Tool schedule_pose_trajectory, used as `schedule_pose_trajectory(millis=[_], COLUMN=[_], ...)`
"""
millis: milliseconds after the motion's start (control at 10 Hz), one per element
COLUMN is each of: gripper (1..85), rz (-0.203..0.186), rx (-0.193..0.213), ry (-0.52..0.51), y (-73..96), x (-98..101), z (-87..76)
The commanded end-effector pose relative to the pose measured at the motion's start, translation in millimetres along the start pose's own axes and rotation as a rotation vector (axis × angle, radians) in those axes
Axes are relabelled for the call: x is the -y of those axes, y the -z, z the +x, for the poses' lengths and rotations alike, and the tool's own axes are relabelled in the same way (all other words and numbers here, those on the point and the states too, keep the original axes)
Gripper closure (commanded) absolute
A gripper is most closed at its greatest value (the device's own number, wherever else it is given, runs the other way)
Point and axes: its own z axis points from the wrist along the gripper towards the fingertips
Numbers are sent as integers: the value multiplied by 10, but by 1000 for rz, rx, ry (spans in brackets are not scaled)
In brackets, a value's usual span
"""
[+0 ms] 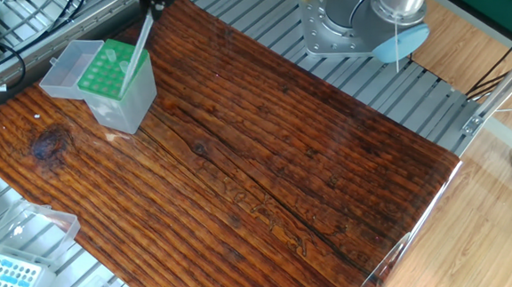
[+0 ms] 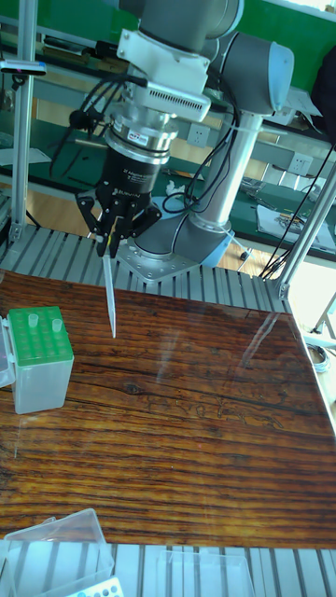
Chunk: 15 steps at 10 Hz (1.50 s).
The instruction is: Insert a large pipette tip into the holder for large pipette tips
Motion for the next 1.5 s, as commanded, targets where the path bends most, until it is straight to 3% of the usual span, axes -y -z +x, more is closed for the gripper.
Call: schedule_pose_trajectory(millis=[0,100,200,400,500,600,700,900,1000,1100,1400], gripper=[847,847,847,847,847,847,847,847,847,847,847], rz=[-8,15,12,82,75,67,112,132,172,245,231], rx=[17,-12,-50,-113,-126,-129,-146,-195,-240,-309,-299], ry=[-35,-23,-19,25,41,80,178,288,371,482,494], y=[12,45,265,729,892,934,831,477,374,403,601], x=[-19,48,82,337,349,355,520,629,772,1029,984], z=[-41,18,-18,-131,-158,-163,-159,2,144,255,167])
